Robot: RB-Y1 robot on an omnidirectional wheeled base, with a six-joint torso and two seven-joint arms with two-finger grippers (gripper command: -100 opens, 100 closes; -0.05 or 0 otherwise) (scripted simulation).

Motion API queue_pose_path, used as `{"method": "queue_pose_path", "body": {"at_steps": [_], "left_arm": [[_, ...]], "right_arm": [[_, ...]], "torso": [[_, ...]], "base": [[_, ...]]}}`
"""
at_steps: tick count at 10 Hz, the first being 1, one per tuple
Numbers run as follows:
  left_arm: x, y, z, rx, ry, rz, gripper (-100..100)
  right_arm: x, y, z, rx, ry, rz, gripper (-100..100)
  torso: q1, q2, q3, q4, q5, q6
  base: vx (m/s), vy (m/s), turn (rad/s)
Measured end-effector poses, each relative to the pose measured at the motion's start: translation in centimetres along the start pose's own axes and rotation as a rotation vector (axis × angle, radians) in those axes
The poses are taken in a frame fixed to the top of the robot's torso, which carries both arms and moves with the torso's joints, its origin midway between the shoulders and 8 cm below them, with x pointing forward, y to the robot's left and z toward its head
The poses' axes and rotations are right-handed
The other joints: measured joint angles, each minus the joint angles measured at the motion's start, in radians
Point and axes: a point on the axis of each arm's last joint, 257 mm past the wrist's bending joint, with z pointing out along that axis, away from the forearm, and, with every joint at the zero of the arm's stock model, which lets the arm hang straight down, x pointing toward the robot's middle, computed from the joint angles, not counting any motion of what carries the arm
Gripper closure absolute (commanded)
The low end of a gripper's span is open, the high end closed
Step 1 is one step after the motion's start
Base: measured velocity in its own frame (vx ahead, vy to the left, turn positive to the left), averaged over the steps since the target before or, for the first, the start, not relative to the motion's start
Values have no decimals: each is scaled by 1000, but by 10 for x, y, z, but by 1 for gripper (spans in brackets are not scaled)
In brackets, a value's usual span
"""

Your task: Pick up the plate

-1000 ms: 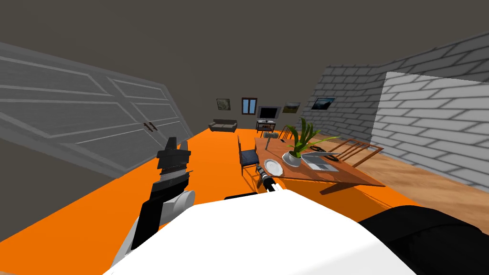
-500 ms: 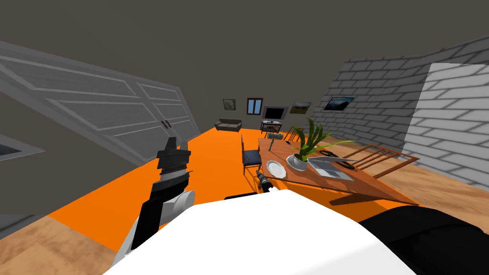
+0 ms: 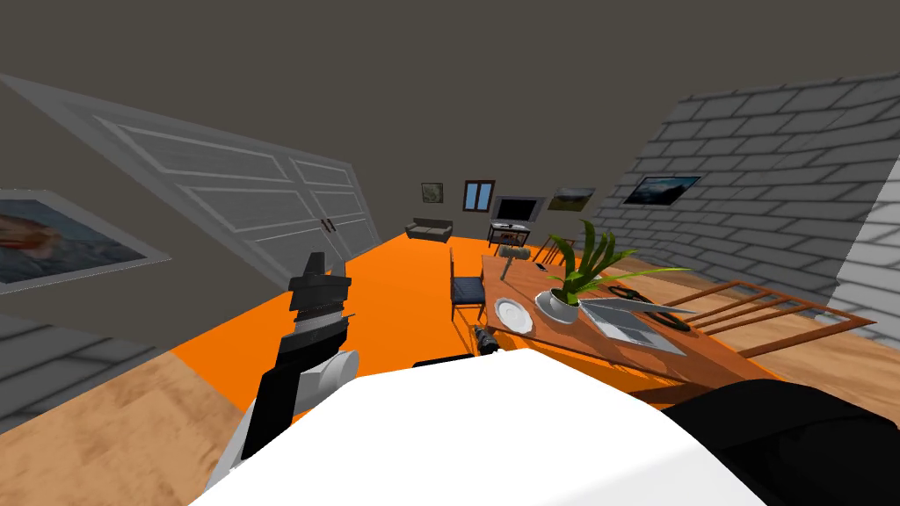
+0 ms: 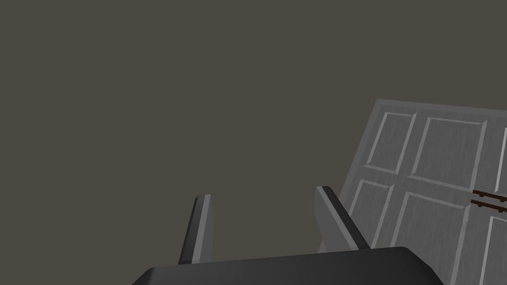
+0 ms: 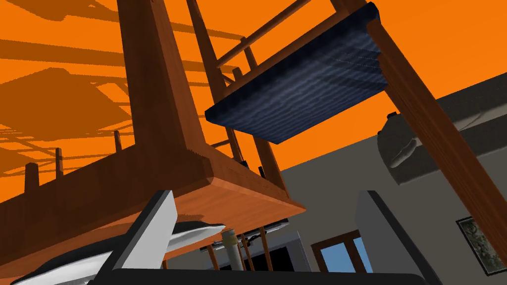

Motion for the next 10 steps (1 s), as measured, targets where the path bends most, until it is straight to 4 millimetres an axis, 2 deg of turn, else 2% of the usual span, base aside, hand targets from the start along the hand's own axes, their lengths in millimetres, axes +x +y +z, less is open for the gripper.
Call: {"method": "queue_pose_path", "body": {"at_steps": [1,4,10], "left_arm": [[0,0,0,0,0,0,0],[0,0,0,0,0,0,0],[0,0,0,0,0,0,0]], "right_arm": [[11,-11,-2,37,7,-26,-100],[27,-40,0,117,11,-128,-100],[51,-106,-6,298,14,-402,-100]], "torso": [[1,0,0,0,0,0],[1,-1,-1,0,0,1],[0,-1,-1,0,0,1]], "base": [[-9,-11,4],[-22,-25,196],[-20,-36,169]]}}
